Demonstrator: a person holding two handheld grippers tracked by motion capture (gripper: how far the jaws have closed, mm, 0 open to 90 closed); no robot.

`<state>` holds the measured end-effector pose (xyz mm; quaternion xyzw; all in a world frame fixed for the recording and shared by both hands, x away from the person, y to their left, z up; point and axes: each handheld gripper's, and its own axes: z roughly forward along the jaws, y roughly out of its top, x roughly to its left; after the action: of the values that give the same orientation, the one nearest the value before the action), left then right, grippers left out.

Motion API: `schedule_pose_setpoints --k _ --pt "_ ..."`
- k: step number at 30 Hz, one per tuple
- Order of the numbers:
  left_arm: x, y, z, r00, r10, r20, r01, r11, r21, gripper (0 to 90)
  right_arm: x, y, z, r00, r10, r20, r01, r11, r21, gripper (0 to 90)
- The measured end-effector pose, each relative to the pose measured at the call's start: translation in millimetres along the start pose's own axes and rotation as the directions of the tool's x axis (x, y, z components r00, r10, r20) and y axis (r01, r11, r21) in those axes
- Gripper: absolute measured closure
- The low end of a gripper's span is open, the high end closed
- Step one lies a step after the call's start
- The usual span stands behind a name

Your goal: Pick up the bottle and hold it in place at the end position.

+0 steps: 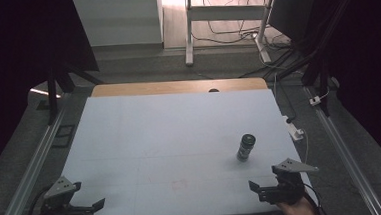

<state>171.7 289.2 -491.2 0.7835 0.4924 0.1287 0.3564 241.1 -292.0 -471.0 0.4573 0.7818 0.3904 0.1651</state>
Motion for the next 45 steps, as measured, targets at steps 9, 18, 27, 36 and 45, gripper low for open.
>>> schedule_pose_setpoints --k 9,18,27,36,45 --pt "-0.5 -1.0 -0.9 1.0000 0.000 0.001 0.000 1.0000 0.000 0.0 2.4 1.5 2.9 0.9998 -0.021 0.007 0.021 1.000 0.017 0.0" --pt "-0.8 -0.3 0.0 0.9999 0.009 0.008 -0.010 0.9999 0.006 0.0 2.1 1.4 3.1 0.9998 -0.022 0.000 0.021 1.000 0.021 0.0" --pt "-1.5 -0.1 0.5 0.9998 0.017 0.013 -0.017 0.9998 0.008 0.0 2.6 1.9 3.7 0.9997 -0.023 0.000 0.023 0.999 0.028 0.0" --pt "-0.9 -0.4 -0.1 0.9998 0.014 0.014 -0.014 0.9999 0.004 0.0 3.6 4.0 4.1 0.9993 -0.033 -0.015 0.033 0.999 0.016 0.0" --pt "-0.4 -0.7 -0.5 0.9999 0.008 0.015 -0.008 1.0000 0.000 0.0 3.4 6.4 7.2 0.9987 -0.044 -0.026 0.045 0.999 0.005 0.0"
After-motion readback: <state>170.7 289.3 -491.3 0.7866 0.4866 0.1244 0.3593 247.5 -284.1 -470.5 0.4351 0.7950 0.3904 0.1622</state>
